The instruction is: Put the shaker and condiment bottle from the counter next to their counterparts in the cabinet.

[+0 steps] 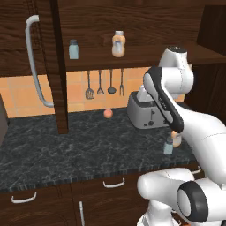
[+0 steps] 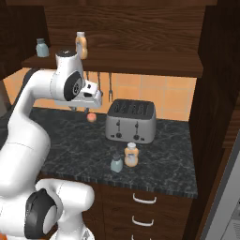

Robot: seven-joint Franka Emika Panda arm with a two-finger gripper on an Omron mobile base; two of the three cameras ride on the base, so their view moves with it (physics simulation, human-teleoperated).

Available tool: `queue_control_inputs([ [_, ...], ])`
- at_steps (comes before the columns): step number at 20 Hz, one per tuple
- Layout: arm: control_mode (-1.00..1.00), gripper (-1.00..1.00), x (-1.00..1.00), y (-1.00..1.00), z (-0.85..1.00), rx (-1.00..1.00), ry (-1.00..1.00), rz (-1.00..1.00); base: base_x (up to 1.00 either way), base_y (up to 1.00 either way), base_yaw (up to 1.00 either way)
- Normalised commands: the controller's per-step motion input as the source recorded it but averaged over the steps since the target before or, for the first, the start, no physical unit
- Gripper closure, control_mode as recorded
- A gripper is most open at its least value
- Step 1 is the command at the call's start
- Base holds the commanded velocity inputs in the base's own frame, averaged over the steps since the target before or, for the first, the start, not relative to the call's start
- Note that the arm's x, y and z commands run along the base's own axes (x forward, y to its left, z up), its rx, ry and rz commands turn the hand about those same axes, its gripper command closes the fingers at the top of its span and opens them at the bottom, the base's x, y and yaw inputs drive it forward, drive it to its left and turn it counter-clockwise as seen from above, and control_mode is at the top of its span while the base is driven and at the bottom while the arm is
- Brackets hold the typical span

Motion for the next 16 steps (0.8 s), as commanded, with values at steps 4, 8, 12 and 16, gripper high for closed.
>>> queue_control_inputs([
  [4,-1.0,-1.0,-0.64,-0.23,-0.22,0.1,-0.18,-0.04,0.0,0.0,0.0],
  [8,-1.0,-1.0,-1.0,-0.1,-0.78,0.01,-0.3,-0.14,0.0,0.0,0.0],
  [12,-1.0,-1.0,-0.61,0.18,-0.66,-0.02,-0.15,-0.21,0.0,0.0,0.0],
  [16,-1.0,-1.0,0.0,0.36,-0.34,-0.15,0.0,-0.37,0.0,0.0,0.0],
])
